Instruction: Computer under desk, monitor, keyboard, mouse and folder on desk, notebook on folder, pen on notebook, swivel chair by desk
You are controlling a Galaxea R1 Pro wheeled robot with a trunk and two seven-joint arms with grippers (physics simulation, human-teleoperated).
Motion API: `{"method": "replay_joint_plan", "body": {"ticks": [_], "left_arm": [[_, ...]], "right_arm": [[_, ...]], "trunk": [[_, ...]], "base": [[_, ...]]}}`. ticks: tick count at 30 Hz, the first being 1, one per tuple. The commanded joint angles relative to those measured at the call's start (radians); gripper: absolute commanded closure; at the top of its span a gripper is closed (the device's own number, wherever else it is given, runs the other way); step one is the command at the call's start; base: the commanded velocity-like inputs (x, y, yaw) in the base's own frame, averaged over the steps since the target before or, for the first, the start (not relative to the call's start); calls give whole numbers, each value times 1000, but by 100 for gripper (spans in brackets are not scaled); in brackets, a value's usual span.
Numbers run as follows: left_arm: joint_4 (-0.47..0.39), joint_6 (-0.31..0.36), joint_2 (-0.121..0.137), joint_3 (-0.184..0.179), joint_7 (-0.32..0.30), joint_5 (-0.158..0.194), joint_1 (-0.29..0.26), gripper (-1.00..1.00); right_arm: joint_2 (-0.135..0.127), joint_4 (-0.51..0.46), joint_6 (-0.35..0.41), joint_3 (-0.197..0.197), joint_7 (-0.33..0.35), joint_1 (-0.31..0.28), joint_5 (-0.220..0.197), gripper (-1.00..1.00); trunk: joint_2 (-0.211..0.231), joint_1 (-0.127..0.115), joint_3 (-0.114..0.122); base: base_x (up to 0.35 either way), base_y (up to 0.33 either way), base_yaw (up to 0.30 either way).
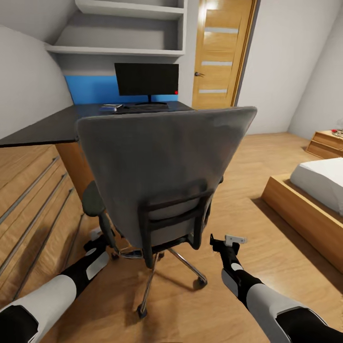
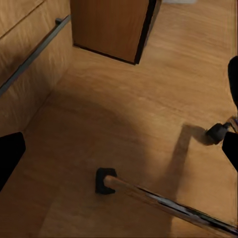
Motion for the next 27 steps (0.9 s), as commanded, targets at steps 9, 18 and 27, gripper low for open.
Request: {"method": "replay_joint_plan", "body": {"ticks": [9, 18, 27], "left_arm": [[-6, -4, -1, -13, 6, 8, -1, -100], [-6, -4, -2, -13, 3, 8, -1, -100], [-7, -3, -2, -12, 0, 9, -1, -100]], "right_arm": [[0, 1, -3, 9, -5, -1, -6, -100], [0, 1, -3, 9, -5, 0, -5, -100], [0, 1, -3, 9, -5, 0, -5, -100]], "trunk": [[0, 0, -1], [0, 0, -1], [0, 0, -1]], "base": [[319, 0, -258], [318, 0, -121], [4, 59, -4]]}}
